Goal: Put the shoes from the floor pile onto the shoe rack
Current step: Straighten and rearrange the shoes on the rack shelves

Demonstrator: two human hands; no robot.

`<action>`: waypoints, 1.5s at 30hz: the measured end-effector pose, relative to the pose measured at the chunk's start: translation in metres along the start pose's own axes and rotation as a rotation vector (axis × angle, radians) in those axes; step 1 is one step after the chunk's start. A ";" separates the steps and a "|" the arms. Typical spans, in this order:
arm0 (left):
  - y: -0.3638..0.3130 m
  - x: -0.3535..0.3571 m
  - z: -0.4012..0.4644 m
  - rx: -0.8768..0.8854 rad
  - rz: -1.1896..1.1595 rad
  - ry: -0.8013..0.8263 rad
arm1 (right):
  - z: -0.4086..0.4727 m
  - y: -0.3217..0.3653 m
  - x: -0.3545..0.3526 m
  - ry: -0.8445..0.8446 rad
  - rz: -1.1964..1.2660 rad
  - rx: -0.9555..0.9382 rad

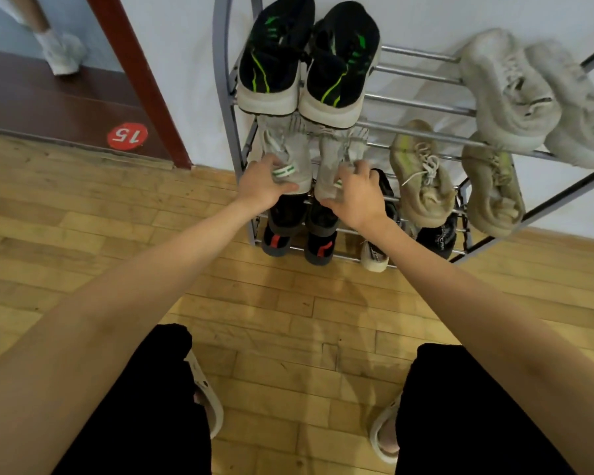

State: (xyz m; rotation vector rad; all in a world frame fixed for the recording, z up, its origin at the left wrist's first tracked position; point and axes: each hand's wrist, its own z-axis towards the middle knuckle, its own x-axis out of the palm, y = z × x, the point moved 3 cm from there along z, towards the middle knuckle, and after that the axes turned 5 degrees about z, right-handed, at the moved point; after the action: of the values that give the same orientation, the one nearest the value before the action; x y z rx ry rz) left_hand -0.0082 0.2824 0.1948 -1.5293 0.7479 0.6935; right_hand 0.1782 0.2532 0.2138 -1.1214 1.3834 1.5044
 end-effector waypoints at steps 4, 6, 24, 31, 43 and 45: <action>-0.003 0.003 -0.002 -0.017 0.046 0.008 | -0.023 -0.005 -0.003 -0.054 0.014 -0.076; -0.004 0.003 -0.007 -0.014 0.069 0.013 | -0.032 -0.008 -0.005 -0.073 0.032 -0.094; -0.025 -0.002 -0.048 0.105 0.073 0.030 | -0.092 -0.043 -0.044 -0.067 0.256 -0.058; -0.062 0.004 -0.034 0.197 0.098 0.041 | -0.112 -0.058 -0.060 -0.186 0.299 -0.044; -0.047 -0.009 -0.051 0.002 -0.161 0.132 | -0.122 -0.035 -0.066 -0.329 0.390 -0.168; -0.043 -0.024 -0.059 -0.059 -0.277 0.158 | -0.119 -0.013 -0.062 -0.327 0.425 -0.207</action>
State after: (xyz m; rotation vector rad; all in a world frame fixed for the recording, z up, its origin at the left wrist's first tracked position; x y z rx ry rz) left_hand 0.0115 0.2274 0.2445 -1.7160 0.6202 0.3951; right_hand 0.2203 0.1373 0.2669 -0.6766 1.3072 2.0698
